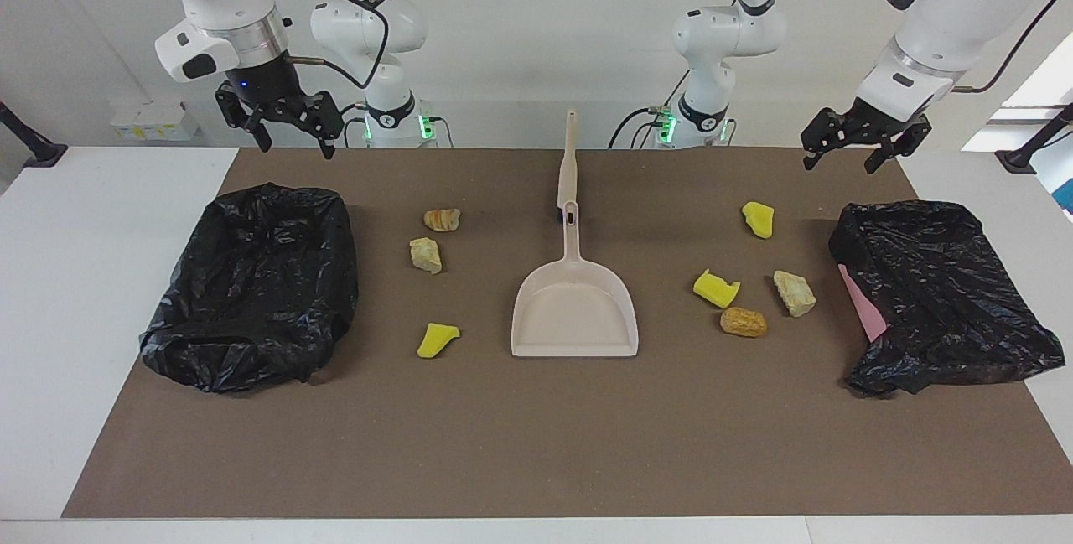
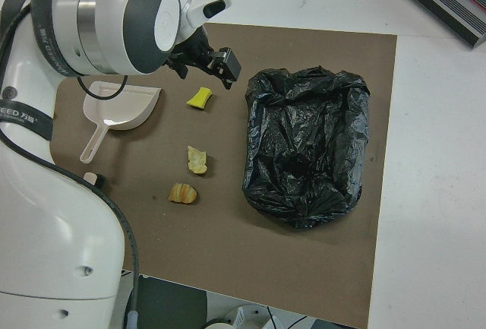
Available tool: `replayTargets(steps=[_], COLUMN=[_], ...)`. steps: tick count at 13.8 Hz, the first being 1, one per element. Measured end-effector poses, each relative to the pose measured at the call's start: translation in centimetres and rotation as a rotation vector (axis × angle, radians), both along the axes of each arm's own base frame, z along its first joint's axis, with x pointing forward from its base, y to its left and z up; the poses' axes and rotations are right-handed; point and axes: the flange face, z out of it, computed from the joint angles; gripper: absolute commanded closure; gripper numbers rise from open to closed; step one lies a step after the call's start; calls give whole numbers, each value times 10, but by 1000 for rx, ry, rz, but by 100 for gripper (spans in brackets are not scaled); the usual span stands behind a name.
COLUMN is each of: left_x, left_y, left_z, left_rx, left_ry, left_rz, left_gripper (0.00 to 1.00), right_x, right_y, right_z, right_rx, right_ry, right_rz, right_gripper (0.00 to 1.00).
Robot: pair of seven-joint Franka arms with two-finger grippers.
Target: Sweep and dump trash in bin
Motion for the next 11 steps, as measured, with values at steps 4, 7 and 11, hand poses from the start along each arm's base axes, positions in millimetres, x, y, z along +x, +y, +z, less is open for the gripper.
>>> replayTargets(steps=[4,7,11], left_x=[0,0,-4], left_y=[0,0,-2], left_z=[0,0,-8], left_rx=[-1,-1,-1], left_ry=[2,3,20], left_rz=[-12,-15,-25], left_gripper=[0,0,0], right_x=[-1,1,2], right_y=[0,0,1], right_z=[4,7,6], right_rx=[0,1,0], right_ry=[-2,-6,2], right_rz=[0,2,16], right_gripper=[0,0,0])
